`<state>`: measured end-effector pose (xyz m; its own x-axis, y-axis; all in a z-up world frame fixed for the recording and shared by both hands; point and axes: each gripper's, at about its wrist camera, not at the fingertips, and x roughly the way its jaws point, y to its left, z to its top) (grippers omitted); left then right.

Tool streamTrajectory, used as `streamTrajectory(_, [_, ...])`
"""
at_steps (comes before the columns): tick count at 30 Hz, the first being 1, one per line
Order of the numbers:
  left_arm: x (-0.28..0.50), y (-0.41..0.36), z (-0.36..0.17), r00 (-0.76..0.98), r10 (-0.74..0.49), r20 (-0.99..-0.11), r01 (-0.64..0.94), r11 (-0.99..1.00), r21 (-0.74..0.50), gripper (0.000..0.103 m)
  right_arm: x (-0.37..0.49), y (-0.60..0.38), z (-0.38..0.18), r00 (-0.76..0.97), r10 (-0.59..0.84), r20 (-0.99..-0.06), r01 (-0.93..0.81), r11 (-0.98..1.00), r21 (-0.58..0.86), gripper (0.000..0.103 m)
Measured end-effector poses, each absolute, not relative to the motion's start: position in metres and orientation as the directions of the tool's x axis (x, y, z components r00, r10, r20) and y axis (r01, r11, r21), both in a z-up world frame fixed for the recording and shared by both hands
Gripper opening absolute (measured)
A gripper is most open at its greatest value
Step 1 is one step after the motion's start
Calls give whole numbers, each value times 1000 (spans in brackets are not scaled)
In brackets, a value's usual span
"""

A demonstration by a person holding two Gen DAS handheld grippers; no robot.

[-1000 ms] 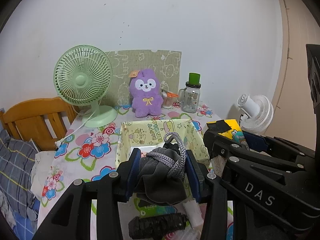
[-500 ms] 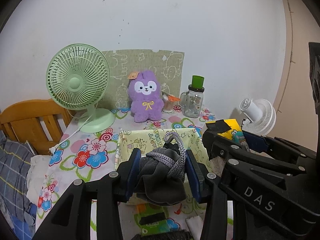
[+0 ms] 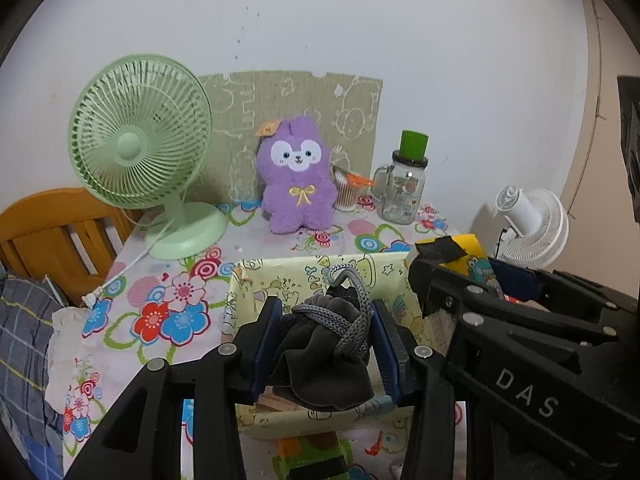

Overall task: Organize soft objects
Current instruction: 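Open the left tool to drop the black bag into the box while the right tool holds the yellow box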

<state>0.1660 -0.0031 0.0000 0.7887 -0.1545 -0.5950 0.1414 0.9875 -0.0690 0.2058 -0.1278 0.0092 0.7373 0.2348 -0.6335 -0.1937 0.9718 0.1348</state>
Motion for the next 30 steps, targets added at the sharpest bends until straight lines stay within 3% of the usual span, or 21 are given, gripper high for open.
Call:
streamTrajectory(9, [193,-3,-24,738,-159,-656,139,987,-82,48,237,-122,-6,713,221,-665,-187,975,123,50])
streamTrajectory(14, [203,-2,-31,715,-167,-679,138,986,-98,70,249,-116,-14,697,229,-679,-202,972,120,50])
streamTrajectory(20, [207,-1,-34,701,-162,-694,133,986,-95,77,260,-107,-23,681,240,-692,-219,968,120,51])
streamTrajectory(23, [210,1,-37,696,-146,-703,121,989,-86,82,263,-103,-27,665,251,-703,-238,964,119,55])
streamTrajectory(25, [211,3,-38,694,-150,-704,114,989,-99,87,264,-101,-30,652,261,-712,-249,960,124,64])
streamTrajectory(30, [209,3,-38,698,-142,-702,112,990,-88,90,258,-101,-30,662,248,-708,-244,964,109,85])
